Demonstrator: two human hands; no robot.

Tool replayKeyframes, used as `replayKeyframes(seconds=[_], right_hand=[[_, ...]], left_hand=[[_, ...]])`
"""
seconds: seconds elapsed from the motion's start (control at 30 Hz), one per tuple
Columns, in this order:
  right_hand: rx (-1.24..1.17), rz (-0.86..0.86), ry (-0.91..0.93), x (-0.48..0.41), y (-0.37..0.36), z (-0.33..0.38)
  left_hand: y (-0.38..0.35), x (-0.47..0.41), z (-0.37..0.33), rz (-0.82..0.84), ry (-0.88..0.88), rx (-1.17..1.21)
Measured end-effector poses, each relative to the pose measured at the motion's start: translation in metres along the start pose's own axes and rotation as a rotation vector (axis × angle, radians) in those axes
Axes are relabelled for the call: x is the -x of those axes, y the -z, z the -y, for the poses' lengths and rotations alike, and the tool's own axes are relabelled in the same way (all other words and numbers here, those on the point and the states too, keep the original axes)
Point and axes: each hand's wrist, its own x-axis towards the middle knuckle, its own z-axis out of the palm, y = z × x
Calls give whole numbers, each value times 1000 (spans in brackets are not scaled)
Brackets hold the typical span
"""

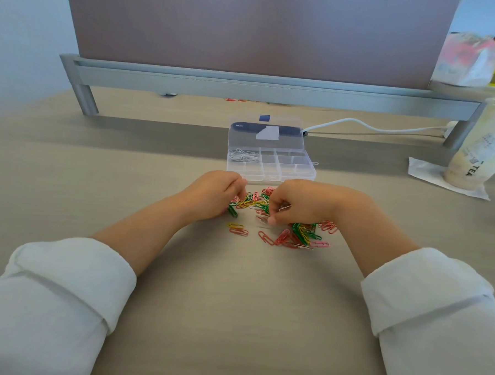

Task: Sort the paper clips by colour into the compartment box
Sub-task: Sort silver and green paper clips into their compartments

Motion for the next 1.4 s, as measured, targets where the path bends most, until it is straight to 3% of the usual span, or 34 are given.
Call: replayKeyframes(seconds=[0.13, 0.33, 0.53, 0.63, 0.8, 0.97, 1.4], right_hand=[[-64, 3, -34, 1, 2, 2], [-204, -82, -108, -5, 3, 2], [-84, -66, -53, -4, 0, -2], [-86, -94, -43, -3, 1, -4], [-216, -191, -20, -3, 2, -4], [-386, -282, 33, -4, 3, -4], [-512, -373, 47, -4, 0, -6]], left_hand=[[0, 0, -1, 15, -61, -21], [-1, 5, 0, 6, -188, -327], [-4, 1, -1, -48, -223, -453], [-4, 5, -2, -42, -231, -361], [-3, 4, -5, 31, -111, 130], [-2, 5, -7, 45, -19, 347], [1, 8, -8, 114, -17, 364]])
